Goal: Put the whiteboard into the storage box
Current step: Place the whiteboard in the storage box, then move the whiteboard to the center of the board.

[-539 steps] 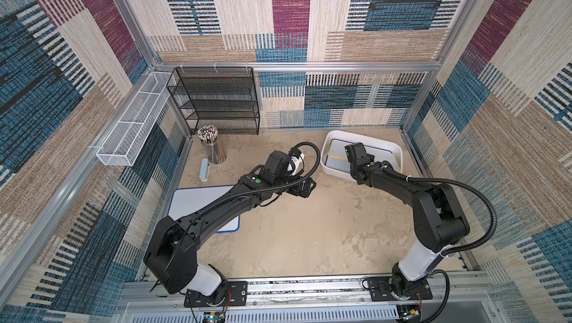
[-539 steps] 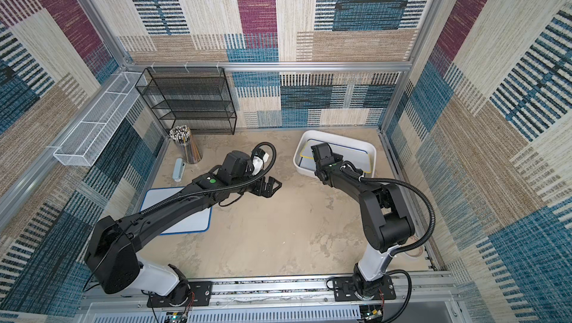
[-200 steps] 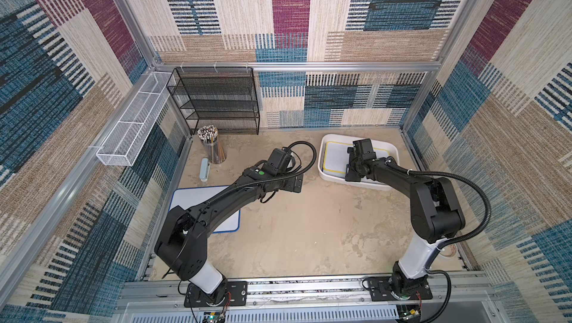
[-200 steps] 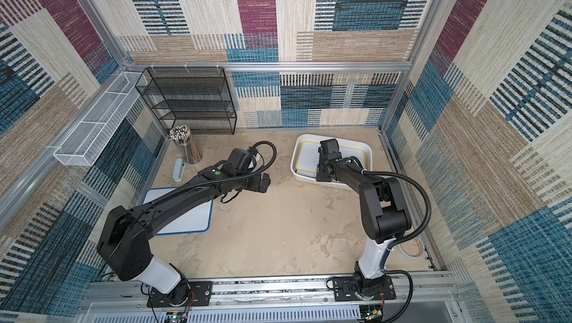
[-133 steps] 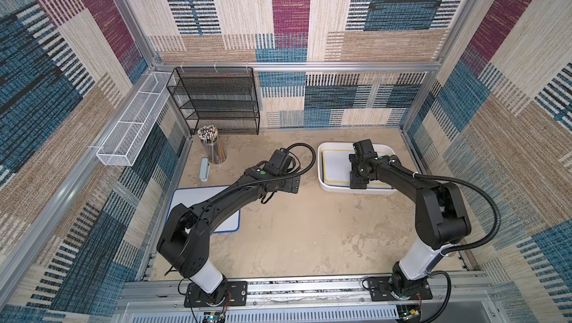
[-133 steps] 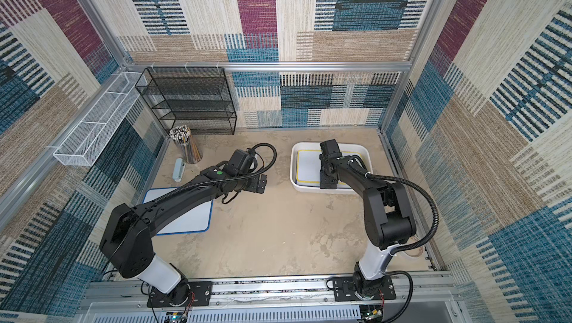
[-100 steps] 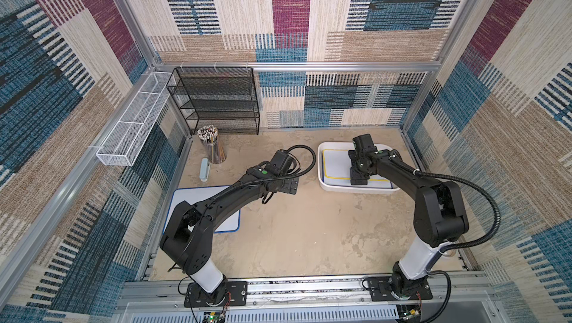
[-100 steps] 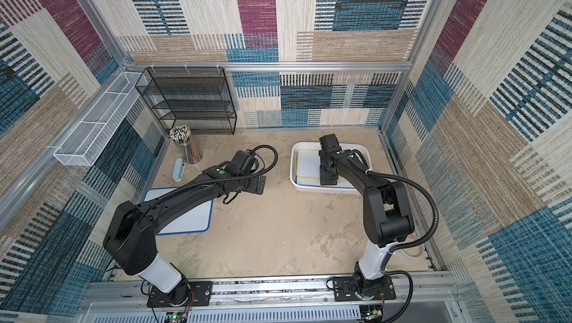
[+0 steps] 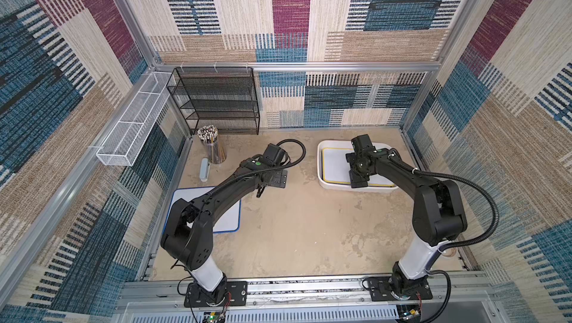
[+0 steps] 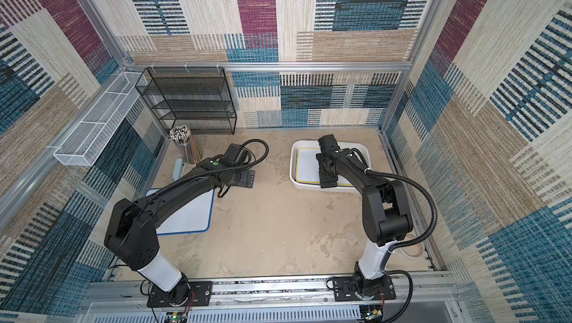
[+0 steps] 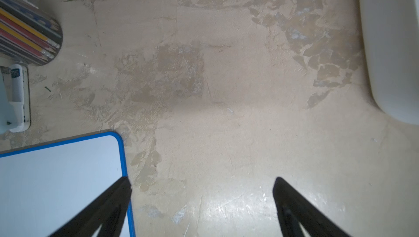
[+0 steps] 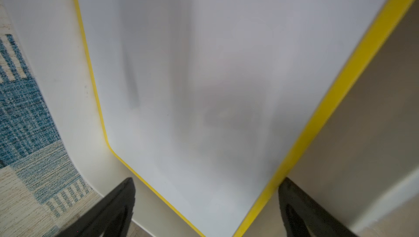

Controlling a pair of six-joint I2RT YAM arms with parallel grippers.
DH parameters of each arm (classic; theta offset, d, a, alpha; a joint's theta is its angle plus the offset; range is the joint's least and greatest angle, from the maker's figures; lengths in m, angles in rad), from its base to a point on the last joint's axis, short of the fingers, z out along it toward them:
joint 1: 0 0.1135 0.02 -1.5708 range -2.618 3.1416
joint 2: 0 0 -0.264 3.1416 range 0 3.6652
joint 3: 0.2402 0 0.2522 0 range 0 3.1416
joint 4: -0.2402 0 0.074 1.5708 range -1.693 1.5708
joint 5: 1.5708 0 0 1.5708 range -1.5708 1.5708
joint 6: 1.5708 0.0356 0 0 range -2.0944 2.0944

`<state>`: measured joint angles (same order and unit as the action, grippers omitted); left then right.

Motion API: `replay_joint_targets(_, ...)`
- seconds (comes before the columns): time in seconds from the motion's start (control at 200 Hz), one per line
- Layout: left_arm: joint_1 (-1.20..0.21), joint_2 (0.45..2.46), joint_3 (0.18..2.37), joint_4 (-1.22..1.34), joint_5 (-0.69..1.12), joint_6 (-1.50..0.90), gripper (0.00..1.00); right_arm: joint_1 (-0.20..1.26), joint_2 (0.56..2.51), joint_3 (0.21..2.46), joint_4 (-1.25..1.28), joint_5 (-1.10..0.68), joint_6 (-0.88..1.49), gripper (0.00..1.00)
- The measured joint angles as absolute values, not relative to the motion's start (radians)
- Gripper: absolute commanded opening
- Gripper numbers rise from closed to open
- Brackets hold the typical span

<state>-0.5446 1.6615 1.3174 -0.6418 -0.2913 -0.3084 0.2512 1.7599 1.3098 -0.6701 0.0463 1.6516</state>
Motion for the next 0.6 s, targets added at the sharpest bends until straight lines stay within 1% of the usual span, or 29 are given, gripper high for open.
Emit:
replay_joint_targets(0.17, -0.495, 1.643, 1.269, -0.645, -0.308, -0.319, 0.99, 0.310, 1.653, 1.255, -0.673, 0.120, 1.632, 1.00)
replay_joint_targets(0.301, -0.444, 1.614, 1.197, -0.643, -0.308, -0.342, 0.99, 0.376, 1.520, 1.157, -0.632, 0.229, 1.571, 1.00)
replay_joint_targets(0.491, -0.390, 1.604, 1.124, -0.632, -0.291, -0.392, 0.99, 0.488, 1.342, 0.982, -0.441, 0.387, 1.380, 1.00)
replay_joint_targets(0.601, -0.358, 1.636, 1.102, -0.607, -0.253, -0.420, 0.99, 0.520, 1.282, 0.878, -0.306, 0.410, 1.242, 1.00)
